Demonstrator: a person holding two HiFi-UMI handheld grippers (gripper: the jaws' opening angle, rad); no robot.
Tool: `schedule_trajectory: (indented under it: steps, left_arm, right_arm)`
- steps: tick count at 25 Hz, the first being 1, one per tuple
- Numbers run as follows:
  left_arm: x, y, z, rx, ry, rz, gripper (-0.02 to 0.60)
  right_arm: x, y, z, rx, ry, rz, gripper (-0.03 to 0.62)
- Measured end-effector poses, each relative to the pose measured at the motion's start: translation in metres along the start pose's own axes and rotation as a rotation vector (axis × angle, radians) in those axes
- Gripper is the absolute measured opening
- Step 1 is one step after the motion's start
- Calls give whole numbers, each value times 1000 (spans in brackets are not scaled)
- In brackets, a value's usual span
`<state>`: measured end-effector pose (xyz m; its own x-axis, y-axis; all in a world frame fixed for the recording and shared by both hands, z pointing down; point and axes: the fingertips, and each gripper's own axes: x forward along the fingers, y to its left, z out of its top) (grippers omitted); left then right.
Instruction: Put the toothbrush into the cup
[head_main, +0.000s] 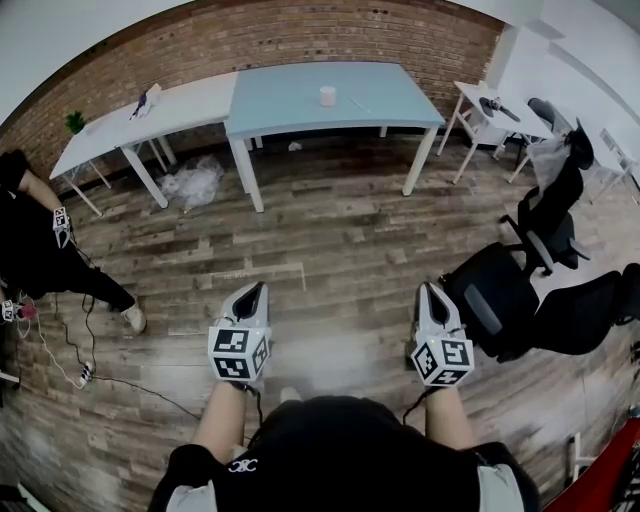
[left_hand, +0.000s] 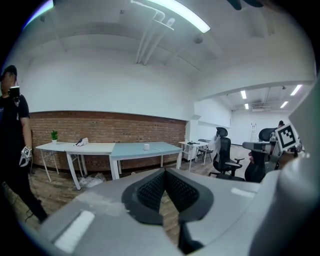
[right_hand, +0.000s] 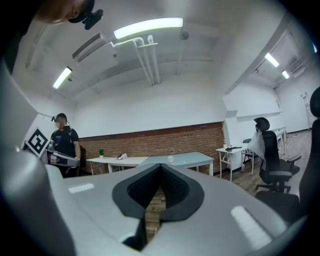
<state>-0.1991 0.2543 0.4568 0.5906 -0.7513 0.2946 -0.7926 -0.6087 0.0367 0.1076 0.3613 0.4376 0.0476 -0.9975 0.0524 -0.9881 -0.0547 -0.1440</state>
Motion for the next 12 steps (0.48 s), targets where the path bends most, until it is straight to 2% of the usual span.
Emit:
schedule_trajectory:
  steps: [7,12]
  left_arm:
    - [3,12,-2,-5,-1,-20,8]
    - [0,25,2,-1,-13,-50,8]
  right_arm:
    - [1,19,-3,-112,7,-12,8]
    - [7,34,-2,-68,9,-16,8]
